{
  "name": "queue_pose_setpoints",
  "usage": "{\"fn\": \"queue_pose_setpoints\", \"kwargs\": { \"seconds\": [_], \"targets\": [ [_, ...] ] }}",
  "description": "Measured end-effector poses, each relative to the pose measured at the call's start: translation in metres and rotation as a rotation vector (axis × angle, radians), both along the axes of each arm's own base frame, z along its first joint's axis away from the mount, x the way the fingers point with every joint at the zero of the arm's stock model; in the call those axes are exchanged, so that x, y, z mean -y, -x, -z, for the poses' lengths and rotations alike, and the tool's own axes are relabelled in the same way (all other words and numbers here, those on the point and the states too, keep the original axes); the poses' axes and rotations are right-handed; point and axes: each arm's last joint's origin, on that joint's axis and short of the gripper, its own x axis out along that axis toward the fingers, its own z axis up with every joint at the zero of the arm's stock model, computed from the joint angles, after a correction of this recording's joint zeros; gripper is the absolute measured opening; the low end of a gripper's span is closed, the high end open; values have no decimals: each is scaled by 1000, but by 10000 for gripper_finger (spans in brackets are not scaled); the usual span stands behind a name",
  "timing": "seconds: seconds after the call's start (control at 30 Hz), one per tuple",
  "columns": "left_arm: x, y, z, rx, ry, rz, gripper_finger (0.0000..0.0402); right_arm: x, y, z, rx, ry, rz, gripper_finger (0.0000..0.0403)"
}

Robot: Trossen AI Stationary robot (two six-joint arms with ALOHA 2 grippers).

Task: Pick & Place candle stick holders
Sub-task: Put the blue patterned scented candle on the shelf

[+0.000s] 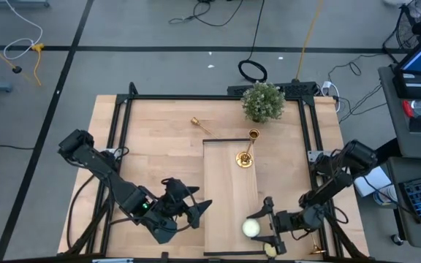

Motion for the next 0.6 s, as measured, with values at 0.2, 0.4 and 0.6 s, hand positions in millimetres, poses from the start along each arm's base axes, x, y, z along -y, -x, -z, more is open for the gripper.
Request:
{"fn": "queue_pose_setpoints", "kwargs": {
  "seconds": [0.2,0.4,0.6],
  "targets": [
    [0,0,0,-2,-6,3,369,-3,1,7,-14,-38,-11,288],
    [0,0,0,-4,-9,5,369,-3,0,6,5,-30,-11,289],
    [1,0,0,-5,-8,9,369,-3,1,6,3,-38,-9,320]
  ]
}}
